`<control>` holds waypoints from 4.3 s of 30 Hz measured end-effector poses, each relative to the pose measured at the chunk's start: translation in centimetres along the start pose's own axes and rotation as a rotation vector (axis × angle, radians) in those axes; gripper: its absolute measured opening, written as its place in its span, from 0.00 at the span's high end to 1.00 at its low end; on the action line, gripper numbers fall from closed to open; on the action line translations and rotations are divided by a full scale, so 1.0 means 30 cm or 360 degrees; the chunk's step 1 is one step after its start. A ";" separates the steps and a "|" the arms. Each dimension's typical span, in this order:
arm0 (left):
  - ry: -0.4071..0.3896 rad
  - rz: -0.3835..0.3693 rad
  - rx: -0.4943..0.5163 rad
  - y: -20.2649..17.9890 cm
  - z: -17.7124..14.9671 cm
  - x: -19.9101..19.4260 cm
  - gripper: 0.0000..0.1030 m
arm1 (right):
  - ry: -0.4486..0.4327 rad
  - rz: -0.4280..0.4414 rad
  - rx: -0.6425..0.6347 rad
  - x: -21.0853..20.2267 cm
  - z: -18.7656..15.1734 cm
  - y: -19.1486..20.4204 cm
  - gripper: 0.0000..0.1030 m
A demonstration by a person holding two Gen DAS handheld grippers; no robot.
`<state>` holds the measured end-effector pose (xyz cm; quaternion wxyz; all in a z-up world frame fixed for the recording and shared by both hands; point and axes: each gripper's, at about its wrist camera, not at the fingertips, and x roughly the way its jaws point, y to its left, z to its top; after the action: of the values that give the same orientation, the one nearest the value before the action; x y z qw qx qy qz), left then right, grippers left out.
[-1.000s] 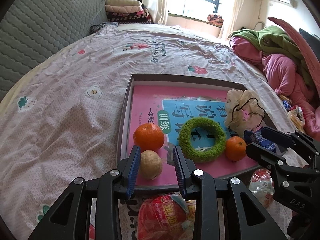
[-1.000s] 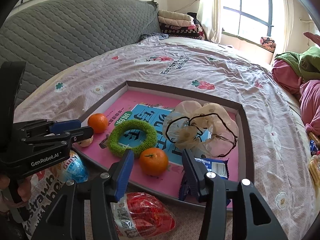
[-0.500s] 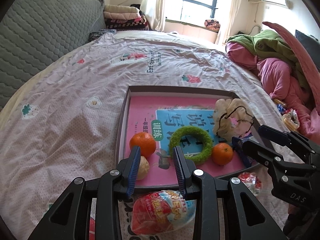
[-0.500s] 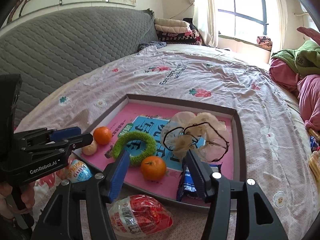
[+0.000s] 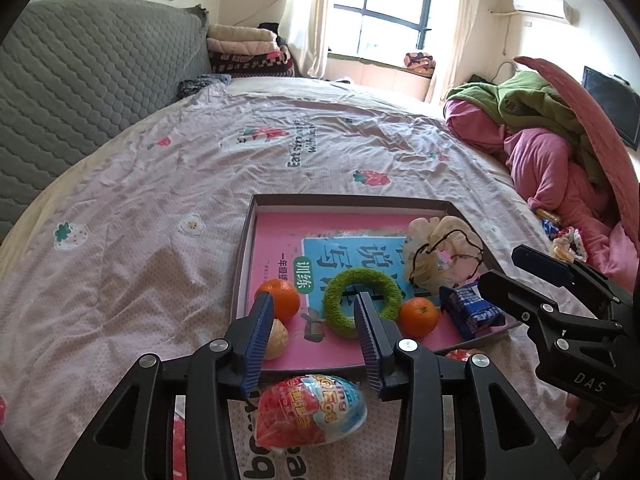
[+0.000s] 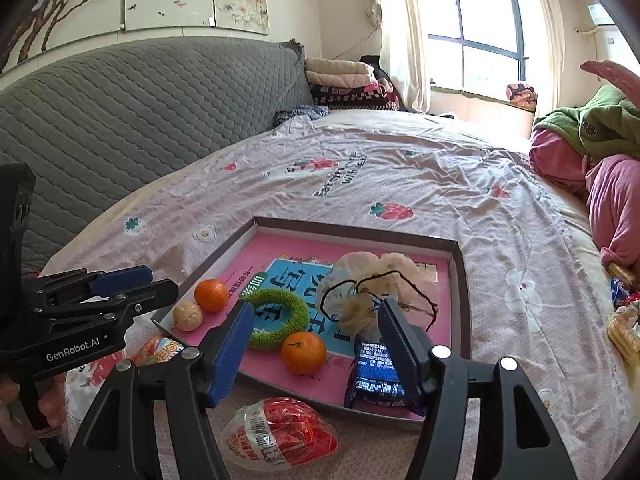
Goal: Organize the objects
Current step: 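Pull both grippers back out of the gray box, then grasp the red-wrapped candy egg with left gripper while right gripper grasps another wrapped egg, then lift and carry both wrapped candy eggs over the gray box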
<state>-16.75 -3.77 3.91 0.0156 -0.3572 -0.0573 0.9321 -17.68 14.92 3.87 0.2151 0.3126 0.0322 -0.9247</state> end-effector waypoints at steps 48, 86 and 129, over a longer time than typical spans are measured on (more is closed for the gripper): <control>0.0018 0.0005 0.0154 0.014 -0.230 -0.203 0.45 | -0.0030 -0.0015 0.0136 -0.244 -0.205 0.036 0.27; 0.0121 -0.0321 0.0132 0.037 -0.251 0.085 0.40 | 0.0244 0.0124 0.0403 0.027 -0.270 -0.030 0.23; 0.0049 -0.0267 0.0164 -0.027 -0.214 0.039 0.49 | -0.0037 0.0053 0.0120 -0.032 -0.124 0.039 0.46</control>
<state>-13.33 -2.25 -1.50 0.1128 -0.3641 -0.0387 0.9237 -14.41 14.94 1.54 0.2187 0.3101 -0.0105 -0.9252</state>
